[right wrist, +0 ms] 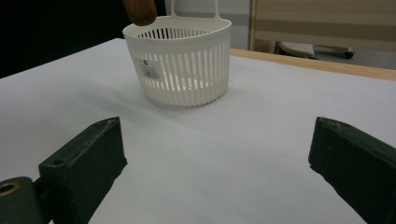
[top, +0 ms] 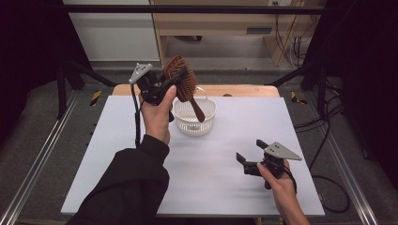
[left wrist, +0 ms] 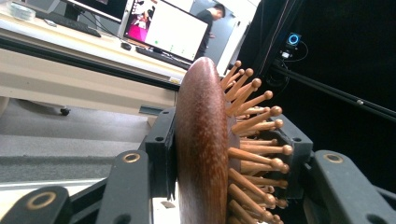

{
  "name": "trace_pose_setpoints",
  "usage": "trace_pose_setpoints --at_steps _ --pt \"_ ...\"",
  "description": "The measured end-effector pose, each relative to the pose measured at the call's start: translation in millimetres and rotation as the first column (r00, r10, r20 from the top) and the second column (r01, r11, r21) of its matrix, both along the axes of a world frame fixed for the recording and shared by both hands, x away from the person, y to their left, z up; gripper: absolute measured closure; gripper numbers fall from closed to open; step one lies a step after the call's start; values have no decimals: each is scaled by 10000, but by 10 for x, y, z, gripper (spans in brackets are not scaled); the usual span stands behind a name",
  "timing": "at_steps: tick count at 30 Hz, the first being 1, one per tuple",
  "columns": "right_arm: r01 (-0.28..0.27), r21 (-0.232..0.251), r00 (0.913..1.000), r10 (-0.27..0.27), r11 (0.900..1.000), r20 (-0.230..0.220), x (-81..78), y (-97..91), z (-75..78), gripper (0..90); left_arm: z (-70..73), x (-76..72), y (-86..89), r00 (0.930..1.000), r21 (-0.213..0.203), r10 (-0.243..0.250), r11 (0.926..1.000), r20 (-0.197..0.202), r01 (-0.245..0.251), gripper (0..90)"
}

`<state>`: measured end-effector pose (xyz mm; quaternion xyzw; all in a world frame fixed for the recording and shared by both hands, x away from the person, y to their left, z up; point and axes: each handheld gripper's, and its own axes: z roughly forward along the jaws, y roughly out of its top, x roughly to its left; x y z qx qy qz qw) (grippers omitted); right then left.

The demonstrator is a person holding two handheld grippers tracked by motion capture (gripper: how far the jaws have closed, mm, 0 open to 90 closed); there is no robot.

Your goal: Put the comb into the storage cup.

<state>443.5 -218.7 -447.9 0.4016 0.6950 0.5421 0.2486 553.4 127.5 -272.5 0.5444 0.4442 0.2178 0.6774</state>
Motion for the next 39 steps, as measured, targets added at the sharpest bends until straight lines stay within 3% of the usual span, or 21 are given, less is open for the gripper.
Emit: trace_pose_setpoints --at_steps 9,16,27,39 --pt "-410 -319 9992 409 9987 -25 -9 108 -14 40 -32 121 -106 9999 190 84 9998 75 -85 506" --pt "-415 -248 9991 414 9988 -41 1 99 -14 39 -24 192 -169 9999 112 84 9999 105 -85 505" --pt "-421 -118 9991 420 9990 -29 -7 93 -5 39 -43 247 -259 9996 510 155 9986 219 -166 505" --pt "-523 -195 9986 523 9984 -33 -8 133 -11 39 -85 336 -215 9986 232 520 9984 95 -522 504"
